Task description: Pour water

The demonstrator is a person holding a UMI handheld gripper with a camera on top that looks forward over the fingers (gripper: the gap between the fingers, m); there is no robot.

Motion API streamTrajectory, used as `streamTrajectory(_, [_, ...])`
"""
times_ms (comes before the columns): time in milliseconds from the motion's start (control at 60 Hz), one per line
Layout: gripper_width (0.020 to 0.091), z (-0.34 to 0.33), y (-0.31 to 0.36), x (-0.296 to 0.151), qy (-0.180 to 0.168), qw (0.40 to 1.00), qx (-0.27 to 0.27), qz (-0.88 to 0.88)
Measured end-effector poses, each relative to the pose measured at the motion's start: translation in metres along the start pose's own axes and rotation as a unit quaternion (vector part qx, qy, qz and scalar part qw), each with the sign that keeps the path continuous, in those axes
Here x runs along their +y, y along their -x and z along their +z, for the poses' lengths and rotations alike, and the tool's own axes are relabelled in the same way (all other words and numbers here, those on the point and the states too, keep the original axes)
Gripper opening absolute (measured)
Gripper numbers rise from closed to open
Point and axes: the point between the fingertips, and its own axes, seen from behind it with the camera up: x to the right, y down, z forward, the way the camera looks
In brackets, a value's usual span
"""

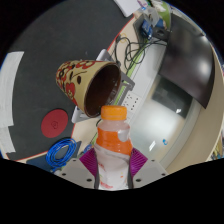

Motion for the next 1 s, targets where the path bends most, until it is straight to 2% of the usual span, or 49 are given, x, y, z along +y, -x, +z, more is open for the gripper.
streamTrajectory(300, [0.0380,-0.001,0.003,-0.009,-0.012,1.000,-0.004,0.012])
streamTrajectory(483, [0.0384,-0.028,-0.012,-0.008,-0.044,0.965,-0.022,0.259])
streamTrajectory(617, [0.0383,-0.042,-0.019,0.001,-0.066,0.882,-0.026,0.467])
streamTrajectory(700, [0.0383,-0.046,-0.011,0.001,-0.066,0.800,-0.032,0.596])
streamTrajectory(783, [0.0382,-0.039,-0.003,0.006,-0.082,0.702,-0.044,0.706])
streamTrajectory(883, [0.0382,-0.024,0.022,0.007,-0.073,0.611,-0.055,0.787])
streamTrajectory(1000, [0.0383,-0.005,0.040,0.000,-0.071,0.551,-0.057,0.829])
